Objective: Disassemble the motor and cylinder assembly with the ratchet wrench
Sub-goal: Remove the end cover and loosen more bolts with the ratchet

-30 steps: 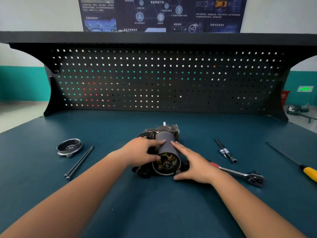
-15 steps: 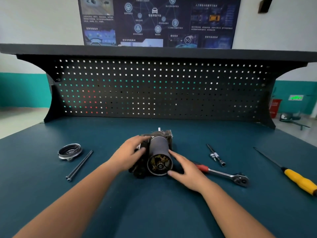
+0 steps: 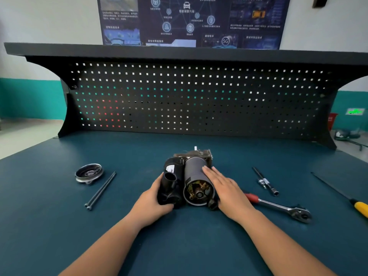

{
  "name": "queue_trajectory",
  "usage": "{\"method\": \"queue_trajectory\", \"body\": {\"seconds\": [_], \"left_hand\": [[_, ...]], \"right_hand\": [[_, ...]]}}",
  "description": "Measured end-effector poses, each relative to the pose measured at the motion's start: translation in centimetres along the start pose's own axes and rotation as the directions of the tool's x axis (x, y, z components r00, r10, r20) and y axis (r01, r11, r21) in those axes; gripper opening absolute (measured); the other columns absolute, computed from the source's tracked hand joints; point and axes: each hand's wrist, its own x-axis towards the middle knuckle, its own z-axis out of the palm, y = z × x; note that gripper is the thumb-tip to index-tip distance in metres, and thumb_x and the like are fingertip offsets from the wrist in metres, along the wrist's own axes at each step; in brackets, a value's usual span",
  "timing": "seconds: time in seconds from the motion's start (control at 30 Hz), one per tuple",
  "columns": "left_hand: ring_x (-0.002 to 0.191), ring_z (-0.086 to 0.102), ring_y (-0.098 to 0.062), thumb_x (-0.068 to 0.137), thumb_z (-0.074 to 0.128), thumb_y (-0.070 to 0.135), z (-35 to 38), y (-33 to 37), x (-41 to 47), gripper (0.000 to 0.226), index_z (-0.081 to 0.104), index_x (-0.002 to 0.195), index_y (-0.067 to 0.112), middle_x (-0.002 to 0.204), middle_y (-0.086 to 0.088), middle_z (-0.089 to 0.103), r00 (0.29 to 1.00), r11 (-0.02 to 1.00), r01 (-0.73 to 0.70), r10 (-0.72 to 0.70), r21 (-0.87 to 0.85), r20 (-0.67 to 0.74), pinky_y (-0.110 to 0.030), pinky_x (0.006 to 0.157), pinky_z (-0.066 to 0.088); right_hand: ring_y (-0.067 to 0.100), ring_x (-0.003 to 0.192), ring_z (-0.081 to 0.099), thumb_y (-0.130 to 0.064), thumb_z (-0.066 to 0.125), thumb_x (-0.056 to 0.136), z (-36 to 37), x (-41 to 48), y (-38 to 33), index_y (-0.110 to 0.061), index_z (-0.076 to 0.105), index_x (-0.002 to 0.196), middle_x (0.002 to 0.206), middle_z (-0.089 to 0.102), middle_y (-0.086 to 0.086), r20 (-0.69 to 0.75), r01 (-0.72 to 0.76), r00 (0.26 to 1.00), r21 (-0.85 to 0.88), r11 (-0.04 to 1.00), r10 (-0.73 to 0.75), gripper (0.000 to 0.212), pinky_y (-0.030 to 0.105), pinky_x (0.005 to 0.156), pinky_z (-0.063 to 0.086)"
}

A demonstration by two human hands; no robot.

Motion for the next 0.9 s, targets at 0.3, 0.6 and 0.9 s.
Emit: {"method": "queue_trajectory", "body": {"seconds": [0.3,0.6,0.9], "left_hand": [[0.101,0.067,-0.010,0.073,0.073,-0.003,-0.2,1.4,-3.7,0.066,0.052,0.126,0.031,0.105,0.006,0.072,0.987,0.834,0.054,-0.129,-0.549,-0.099,-0.021,0.085,0.052],[0.090,0.069,-0.015,0.082,0.065,-0.006,-0.1,2.9,-9.9,0.050,0.063,0.110,0.036,0.095,-0.004,0.075,0.959,0.785,-0.018,-0.162,-0.620,-0.234,-0.027,0.083,0.055],[0.071,0.071,-0.018,0.081,0.060,-0.014,-1.2,5.1,-14.2,0.046,0.062,0.114,0.018,0.085,-0.014,0.074,0.925,0.670,0.038,-0.304,-0.741,-0.227,-0.023,0.061,0.057]], "right_hand": [[0.000,0.144,0.007,0.009,0.048,0.081,-0.5,-2.6,-2.7,-0.036,-0.003,0.151,0.155,-0.002,-0.023,-0.004,0.043,0.999,0.037,0.998,-0.042,0.097,0.016,0.107,0.003],[0.015,0.119,0.055,-0.017,0.085,0.055,-4.2,-6.2,-5.5,-0.018,0.050,0.136,0.138,0.052,-0.006,-0.140,0.385,0.904,-0.150,0.911,-0.405,0.088,0.032,0.096,0.045],[0.013,0.140,0.033,-0.017,0.075,0.074,-7.5,-4.9,-8.1,-0.016,0.038,0.144,0.151,0.036,-0.001,0.190,0.608,0.793,-0.191,0.770,-0.579,0.080,0.035,0.108,0.031]]}}
